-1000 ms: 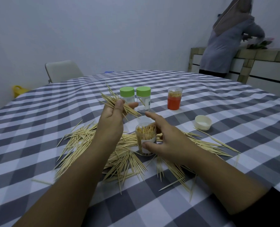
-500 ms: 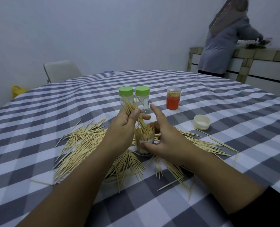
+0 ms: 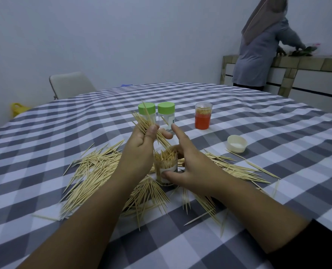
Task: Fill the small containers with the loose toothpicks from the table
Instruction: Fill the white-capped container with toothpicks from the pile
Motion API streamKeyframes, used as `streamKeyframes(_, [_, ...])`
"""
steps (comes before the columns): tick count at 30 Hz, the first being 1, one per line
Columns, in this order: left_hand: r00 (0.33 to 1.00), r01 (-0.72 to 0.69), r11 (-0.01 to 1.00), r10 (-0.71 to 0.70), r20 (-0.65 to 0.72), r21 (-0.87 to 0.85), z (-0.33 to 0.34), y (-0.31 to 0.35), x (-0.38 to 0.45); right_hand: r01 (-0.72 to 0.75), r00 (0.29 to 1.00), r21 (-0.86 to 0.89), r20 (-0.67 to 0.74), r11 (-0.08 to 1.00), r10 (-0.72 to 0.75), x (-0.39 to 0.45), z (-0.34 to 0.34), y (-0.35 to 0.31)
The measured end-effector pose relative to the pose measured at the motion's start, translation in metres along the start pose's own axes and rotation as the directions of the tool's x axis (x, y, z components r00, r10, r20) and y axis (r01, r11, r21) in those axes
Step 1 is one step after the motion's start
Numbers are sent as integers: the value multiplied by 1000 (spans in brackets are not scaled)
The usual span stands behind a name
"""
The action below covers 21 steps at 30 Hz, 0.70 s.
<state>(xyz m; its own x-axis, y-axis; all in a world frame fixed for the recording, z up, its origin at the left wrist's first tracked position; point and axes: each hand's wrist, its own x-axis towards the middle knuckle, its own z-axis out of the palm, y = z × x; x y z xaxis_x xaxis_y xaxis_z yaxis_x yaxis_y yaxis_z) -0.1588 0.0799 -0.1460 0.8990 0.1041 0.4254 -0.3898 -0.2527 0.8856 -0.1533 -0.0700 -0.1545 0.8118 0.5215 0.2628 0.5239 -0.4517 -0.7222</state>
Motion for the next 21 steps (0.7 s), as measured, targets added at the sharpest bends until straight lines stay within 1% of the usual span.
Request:
streamKeyframes(4, [995, 68, 998, -69, 77, 18, 2, 1, -2, -9, 1000, 22, 1, 1000, 9, 0, -1, 0])
streamKeyframes(6, [993, 87, 996, -88, 79, 14, 2, 3, -3, -13, 1000, 23, -10, 1000, 14, 0, -2, 1])
streamKeyframes(8, [995, 79, 995, -83, 61, 64, 1, 3, -3, -16, 999, 2, -32, 1000, 16, 1, -1, 2])
streamKeyframes(10, [994, 70, 991, -79, 70, 117, 0, 1, -4, -17, 999, -9, -39, 1000, 17, 1, -1, 3])
streamKeyframes(14, [978, 110, 976, -140, 155, 190, 0, 4, -5, -7, 999, -15, -33, 1000, 6, 2, -1, 3])
streamKeyframes(21, [910, 214, 964, -255, 328, 155, -5, 5, -5, -24, 999, -10, -29, 1000, 24, 2, -2, 3])
